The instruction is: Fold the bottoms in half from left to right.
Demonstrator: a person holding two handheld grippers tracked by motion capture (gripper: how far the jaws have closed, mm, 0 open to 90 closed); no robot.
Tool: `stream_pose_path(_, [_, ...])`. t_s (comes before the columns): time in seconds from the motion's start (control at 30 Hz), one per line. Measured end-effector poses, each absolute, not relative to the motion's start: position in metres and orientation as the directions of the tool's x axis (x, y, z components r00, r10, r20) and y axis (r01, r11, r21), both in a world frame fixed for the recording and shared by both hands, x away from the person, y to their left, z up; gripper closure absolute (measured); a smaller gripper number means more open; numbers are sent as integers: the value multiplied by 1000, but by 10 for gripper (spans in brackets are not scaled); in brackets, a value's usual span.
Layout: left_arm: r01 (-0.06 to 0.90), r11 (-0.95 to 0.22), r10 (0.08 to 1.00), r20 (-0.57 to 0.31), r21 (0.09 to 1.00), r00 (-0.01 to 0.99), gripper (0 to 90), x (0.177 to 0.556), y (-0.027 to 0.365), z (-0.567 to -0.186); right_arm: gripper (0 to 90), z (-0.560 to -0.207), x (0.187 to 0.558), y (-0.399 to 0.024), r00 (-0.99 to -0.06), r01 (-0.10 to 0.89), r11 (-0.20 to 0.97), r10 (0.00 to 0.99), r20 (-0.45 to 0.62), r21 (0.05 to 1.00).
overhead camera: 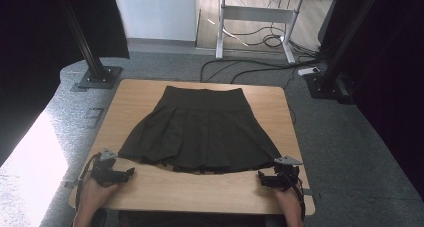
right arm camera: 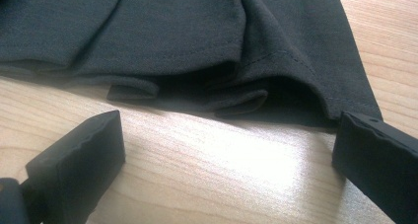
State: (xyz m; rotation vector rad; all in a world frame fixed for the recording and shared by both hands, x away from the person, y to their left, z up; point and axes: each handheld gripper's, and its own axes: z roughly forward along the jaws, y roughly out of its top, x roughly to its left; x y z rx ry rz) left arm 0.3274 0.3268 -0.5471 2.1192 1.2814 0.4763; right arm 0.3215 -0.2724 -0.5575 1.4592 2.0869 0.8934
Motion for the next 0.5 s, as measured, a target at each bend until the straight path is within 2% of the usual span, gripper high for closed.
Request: stream_pose_path(0.5, [659, -362, 874, -7, 659, 486, 2, 327, 328, -547, 0, -557, 322, -272, -345, 655, 233, 938, 10, 719])
